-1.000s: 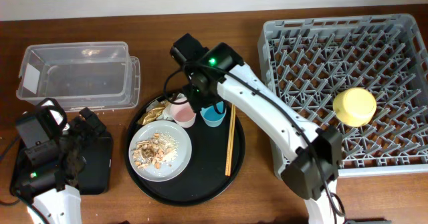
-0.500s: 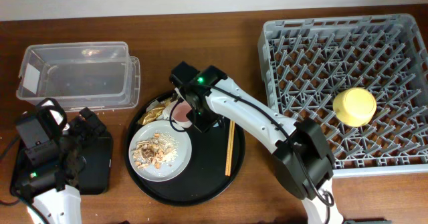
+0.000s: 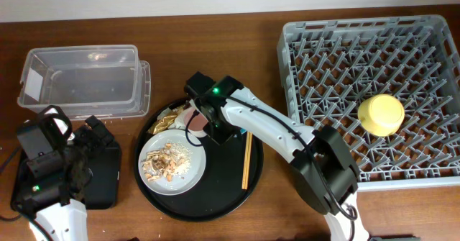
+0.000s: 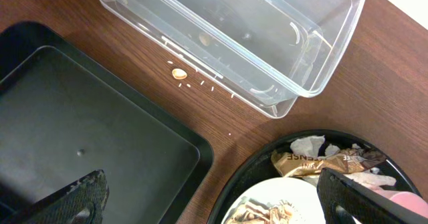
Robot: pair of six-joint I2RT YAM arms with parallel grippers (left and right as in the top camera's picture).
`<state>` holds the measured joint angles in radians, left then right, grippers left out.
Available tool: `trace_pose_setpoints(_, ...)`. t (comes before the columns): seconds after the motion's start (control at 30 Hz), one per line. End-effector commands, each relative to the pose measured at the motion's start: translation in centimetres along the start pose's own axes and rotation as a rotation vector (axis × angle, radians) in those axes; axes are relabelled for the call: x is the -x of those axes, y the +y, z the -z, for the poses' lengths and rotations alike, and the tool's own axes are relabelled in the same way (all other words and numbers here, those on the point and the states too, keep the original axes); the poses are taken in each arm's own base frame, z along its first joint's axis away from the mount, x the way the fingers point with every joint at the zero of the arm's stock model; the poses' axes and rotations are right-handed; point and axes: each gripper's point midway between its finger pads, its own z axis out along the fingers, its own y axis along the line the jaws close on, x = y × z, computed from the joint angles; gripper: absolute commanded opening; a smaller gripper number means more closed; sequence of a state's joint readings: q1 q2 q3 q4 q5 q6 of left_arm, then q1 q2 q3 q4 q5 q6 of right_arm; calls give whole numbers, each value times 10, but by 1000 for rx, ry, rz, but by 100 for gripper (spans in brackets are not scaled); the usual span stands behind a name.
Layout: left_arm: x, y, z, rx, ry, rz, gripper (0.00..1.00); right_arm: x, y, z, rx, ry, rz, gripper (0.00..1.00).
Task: Sort waste into correct bins and load items into the dishwasher rack
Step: 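Carry the blue cup with the right gripper into the dish rack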
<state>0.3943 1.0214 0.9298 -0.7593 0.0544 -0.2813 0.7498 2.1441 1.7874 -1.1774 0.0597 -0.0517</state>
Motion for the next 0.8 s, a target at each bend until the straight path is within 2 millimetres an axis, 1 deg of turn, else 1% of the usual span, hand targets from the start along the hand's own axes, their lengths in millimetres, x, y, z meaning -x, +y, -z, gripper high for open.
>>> trace_pose_setpoints(0.0,7,0,3,4,-20,8,99,8,5,20,14,-26,-19,4)
trace_pose_setpoints(0.07,7,0,3,4,-20,8,99,14,1,46,7,-61,-23,4)
trace_pose_setpoints(0.1,7,0,3,4,-20,8,99,16,-5,62,-8,-82,-31,4)
trace_pose_setpoints(0.13,7,0,3,4,-20,8,99,19,-17,86,-20,-119,-57,4)
trace_pose_setpoints(0.17,7,0,3,4,-20,9,99,22,-30,105,-32,-154,-94,4)
trace_pose_setpoints(0.2,7,0,3,4,-20,9,99,23,-56,139,-43,-224,-172,4)
trace_pose_setpoints(0.23,7,0,3,4,-20,9,99,22,-75,157,-50,-261,-221,4)
trace_pose_setpoints(0.27,7,0,3,4,-20,9,99,18,-103,179,-47,-314,-286,4)
trace_pose_setpoints(0.3,7,0,3,4,-20,9,99,13,-123,192,-34,-350,-338,4)
trace_pose_setpoints(0.33,7,0,3,4,-20,9,99,6,-152,202,6,-394,-412,4)
trace_pose_setpoints(0.37,7,0,3,4,-20,8,99,-4,-177,205,51,-418,-480,4)
trace_pose_setpoints(0.4,7,0,3,4,-20,8,99,-19,-206,204,128,-440,-568,4)
trace_pose_setpoints(0.43,7,0,3,4,-20,8,99,-33,-228,202,205,-458,-640,4)
trace_pose_setpoints(0.5,7,0,3,4,-20,9,99,-55,-258,203,386,-531,-717,4)
trace_pose_setpoints(0.57,7,0,3,4,-20,8,99,-78,-279,206,573,-635,-738,4)
trace_pose_setpoints(0.6,7,0,3,4,-20,9,99,-88,-286,201,626,-654,-762,4)
trace_pose_setpoints(0.63,7,0,3,4,-20,9,99,-102,-294,192,683,-674,-787,4)
trace_pose_setpoints(0.67,7,0,3,4,-20,8,99,-114,-302,178,748,-704,-809,4)
trace_pose_setpoints(0.7,7,0,3,4,-20,9,99,-119,-305,171,798,-730,-827,4)
trace_pose_setpoints(0.77,7,0,3,4,-20,8,99,-126,-309,163,963,-861,-845,4)
